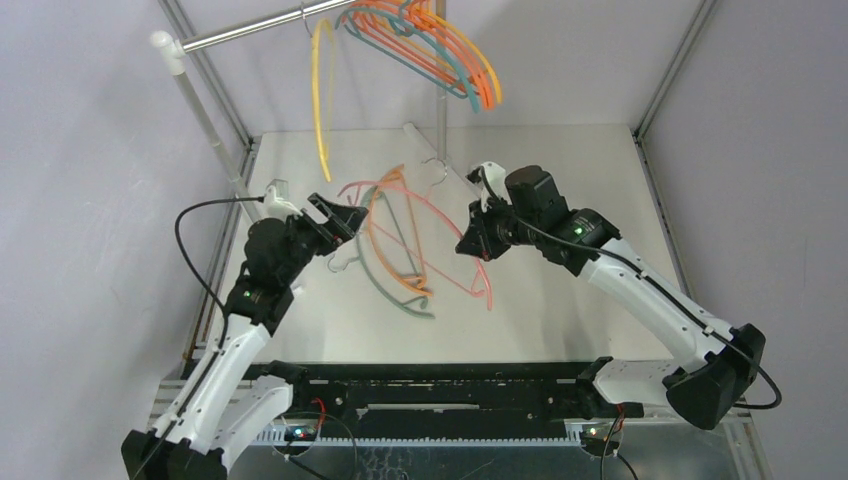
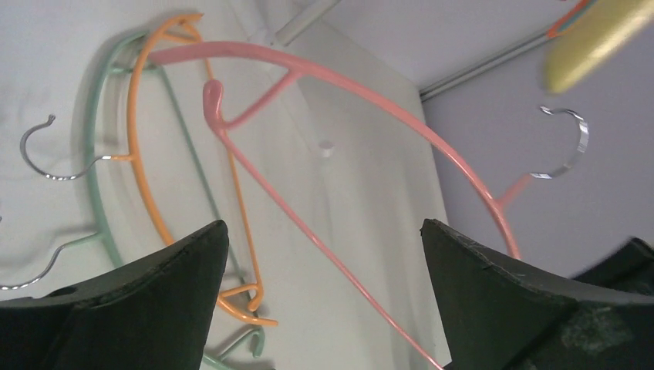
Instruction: Organize the hangers
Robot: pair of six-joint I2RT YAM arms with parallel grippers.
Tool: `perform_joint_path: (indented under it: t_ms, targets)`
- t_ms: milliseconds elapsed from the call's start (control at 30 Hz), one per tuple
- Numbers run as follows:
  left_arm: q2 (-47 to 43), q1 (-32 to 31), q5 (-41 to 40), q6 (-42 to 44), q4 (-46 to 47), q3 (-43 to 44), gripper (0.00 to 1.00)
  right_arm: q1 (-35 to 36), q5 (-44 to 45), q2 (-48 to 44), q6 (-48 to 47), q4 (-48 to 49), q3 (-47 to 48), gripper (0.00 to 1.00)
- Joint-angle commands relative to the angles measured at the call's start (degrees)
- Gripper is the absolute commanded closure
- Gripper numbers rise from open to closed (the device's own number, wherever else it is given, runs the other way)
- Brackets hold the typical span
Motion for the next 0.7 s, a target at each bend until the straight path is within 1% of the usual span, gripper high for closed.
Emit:
perform_joint_path:
  t_ms: [0,133,300,433,500,567,667]
  targets:
    - [-3.43,0.06,1.12,2.27,-0.83,3.24,0.01,-0.78,7.75,0.59,-1.68,6.81,2.66,1.00]
    - [-5.46,0.10,-0.96,2.33,-3.83,1.86,0.00,-0.86,15.14,4.46,-3.90,7.50,8.74,1.00]
    - [-6.94,0.09,-1.73,3.06,-6.54,0.98,0.00,-0.37,20.05,11.20,-6.26,12.14,17.97,1.00]
    - [-8.24,0.07,-1.95,3.82,-8.03,-0.37,0.01,1.86,29.40,15.49,-9.79,18.06,23.62,1.00]
    - [-9.09,0.07,-2.14,3.85,-8.42,-1.30,0.00,2.61,32.72,18.00,-11.73,19.96,27.32,1.00]
    - [-9.93,0.13,-2.32,3.92,-8.76,-2.29,0.00,2.82,34.20,20.74,-12.85,20.47,30.78,1.00]
    - [-10.63,0.14,-2.55,4.30,-9.38,-3.36,0.01,2.94,33.84,24.32,-13.41,21.74,35.23,1.00]
